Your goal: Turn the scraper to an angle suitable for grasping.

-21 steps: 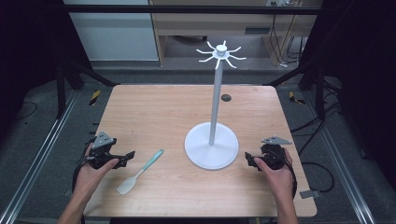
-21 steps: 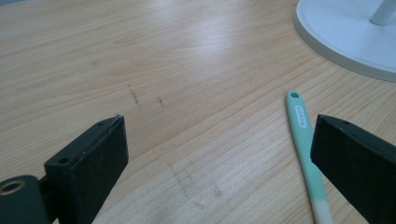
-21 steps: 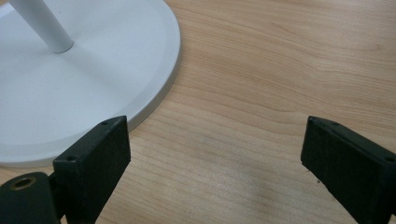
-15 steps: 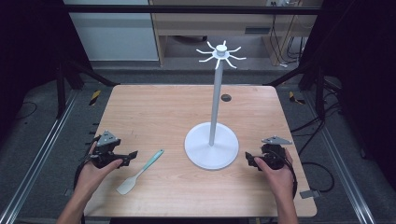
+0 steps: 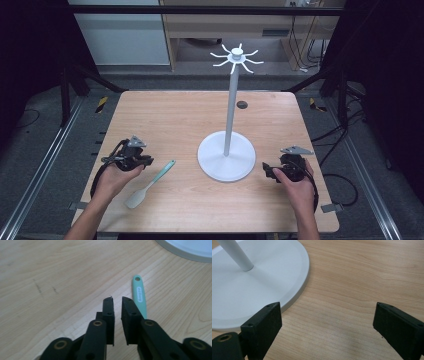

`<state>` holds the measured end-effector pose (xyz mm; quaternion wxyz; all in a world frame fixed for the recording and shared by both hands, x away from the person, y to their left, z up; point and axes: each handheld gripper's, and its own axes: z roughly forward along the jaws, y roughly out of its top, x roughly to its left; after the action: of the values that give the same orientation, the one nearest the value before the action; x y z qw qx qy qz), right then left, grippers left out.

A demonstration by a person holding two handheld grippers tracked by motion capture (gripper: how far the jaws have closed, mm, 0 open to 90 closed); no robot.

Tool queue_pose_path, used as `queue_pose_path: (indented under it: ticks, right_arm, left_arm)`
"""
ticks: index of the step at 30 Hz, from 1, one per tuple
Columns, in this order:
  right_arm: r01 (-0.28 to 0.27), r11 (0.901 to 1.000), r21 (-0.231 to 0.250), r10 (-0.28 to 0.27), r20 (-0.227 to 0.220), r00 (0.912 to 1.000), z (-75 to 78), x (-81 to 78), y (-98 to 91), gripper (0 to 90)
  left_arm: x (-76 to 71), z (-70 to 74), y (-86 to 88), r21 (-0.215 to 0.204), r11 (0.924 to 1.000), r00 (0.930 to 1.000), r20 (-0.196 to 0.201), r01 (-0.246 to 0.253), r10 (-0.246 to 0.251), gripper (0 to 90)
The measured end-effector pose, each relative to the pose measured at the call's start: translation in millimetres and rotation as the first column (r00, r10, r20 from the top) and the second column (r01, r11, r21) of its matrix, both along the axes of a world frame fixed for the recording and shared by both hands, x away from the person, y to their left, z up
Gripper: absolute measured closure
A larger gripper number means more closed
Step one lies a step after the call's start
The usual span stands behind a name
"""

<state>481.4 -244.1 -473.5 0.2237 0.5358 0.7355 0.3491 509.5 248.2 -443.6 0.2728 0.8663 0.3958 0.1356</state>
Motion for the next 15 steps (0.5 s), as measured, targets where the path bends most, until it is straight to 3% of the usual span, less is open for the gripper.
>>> queue_pose_path:
  ticks: [2,6,15]
  right_arm:
    - [-0.001,1.0,0.001,0.001,-0.001,1.0,0.0,0.0,0.0,8.8]
    - [-0.001,1.0,0.002,0.001,-0.002,1.0,-0.1,0.1,0.3,8.9]
    - [-0.011,0.9999,-0.001,0.011,-0.008,0.9999,-0.8,0.8,1.4,8.8]
  left_arm:
    - [1.4,-1.6,-2.8,0.011,0.9999,0.9999,-0.009,0.007,-0.007,90.0]
    - [8.3,-8.3,-13.5,0.023,0.9997,0.9991,-0.041,0.007,-0.006,90.0]
    - [18.0,-20.4,-28.8,0.046,0.9987,0.9978,-0.064,0.021,-0.018,90.0]
